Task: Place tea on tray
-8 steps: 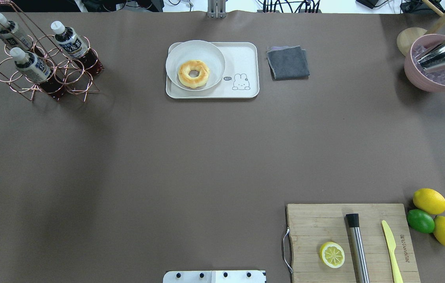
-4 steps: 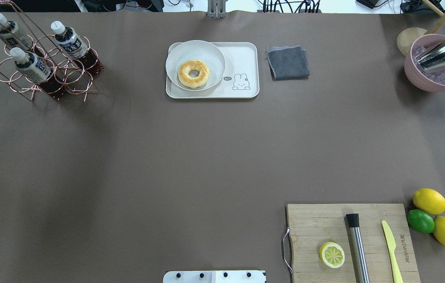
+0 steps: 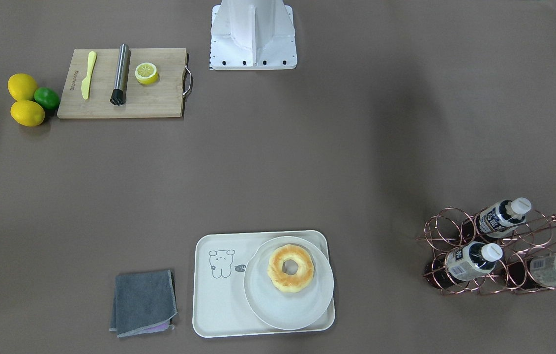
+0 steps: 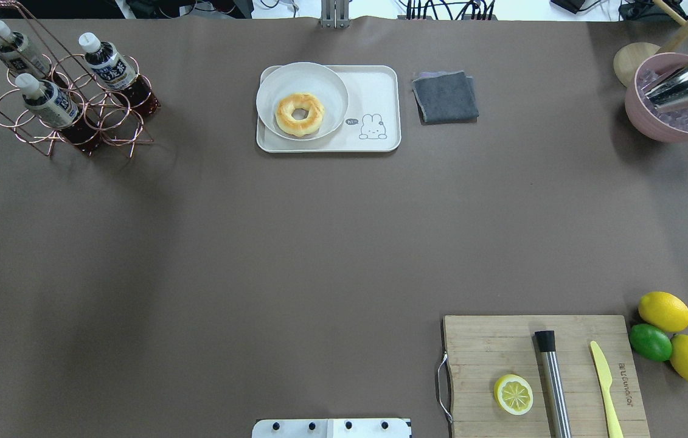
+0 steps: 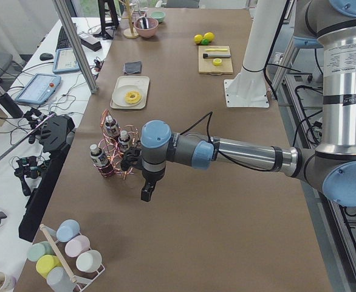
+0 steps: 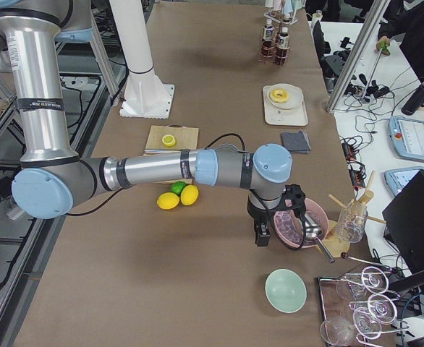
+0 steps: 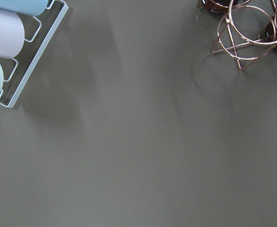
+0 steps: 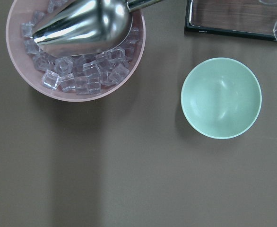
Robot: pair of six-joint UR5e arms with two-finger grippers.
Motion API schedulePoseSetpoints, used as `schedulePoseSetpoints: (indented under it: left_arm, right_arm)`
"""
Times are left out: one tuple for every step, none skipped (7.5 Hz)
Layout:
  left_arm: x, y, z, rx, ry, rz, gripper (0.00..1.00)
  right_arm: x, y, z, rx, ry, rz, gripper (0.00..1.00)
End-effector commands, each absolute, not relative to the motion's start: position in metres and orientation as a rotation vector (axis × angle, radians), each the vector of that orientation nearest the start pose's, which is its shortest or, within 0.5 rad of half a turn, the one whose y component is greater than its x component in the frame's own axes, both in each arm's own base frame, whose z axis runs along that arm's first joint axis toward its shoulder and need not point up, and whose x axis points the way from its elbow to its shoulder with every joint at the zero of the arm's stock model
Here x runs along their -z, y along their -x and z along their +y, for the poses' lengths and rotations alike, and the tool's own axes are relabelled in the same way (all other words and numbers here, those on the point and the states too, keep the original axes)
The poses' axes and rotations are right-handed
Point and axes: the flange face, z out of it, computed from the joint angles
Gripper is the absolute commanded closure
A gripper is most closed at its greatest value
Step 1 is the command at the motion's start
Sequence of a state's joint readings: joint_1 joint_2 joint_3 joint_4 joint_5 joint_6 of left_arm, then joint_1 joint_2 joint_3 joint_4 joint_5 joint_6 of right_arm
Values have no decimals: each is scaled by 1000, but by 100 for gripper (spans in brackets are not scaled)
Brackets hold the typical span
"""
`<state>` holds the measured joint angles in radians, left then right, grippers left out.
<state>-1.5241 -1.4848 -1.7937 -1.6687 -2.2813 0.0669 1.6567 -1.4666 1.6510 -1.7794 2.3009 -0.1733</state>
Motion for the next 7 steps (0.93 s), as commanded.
schedulePoseSetpoints:
  left_arm:
    - [-586, 47, -468, -188, -226, 706, 2]
    - [-585, 46, -469, -191, -228, 706, 2]
    - [-584, 47, -469, -191, -230, 705, 2]
    - [-583, 47, -468, -191, -230, 705, 2]
    - [-585, 47, -468, -190, -227, 707, 2]
    - [-589, 47, -467, -188, -222, 706, 2]
    - [-589, 47, -467, -187, -221, 706, 2]
  right_arm:
    - [-590, -112, -520, 75, -71, -727, 0]
    - [-589, -112, -520, 75, -73, -727, 0]
    - [-586, -112, -520, 79, -79, -726, 0]
    - [-586, -112, -520, 77, -78, -726, 0]
    - [-586, -112, -520, 79, -80, -726, 0]
    - [-584, -112, -519, 80, -83, -726, 0]
    - [-584, -112, -519, 80, -84, -727, 0]
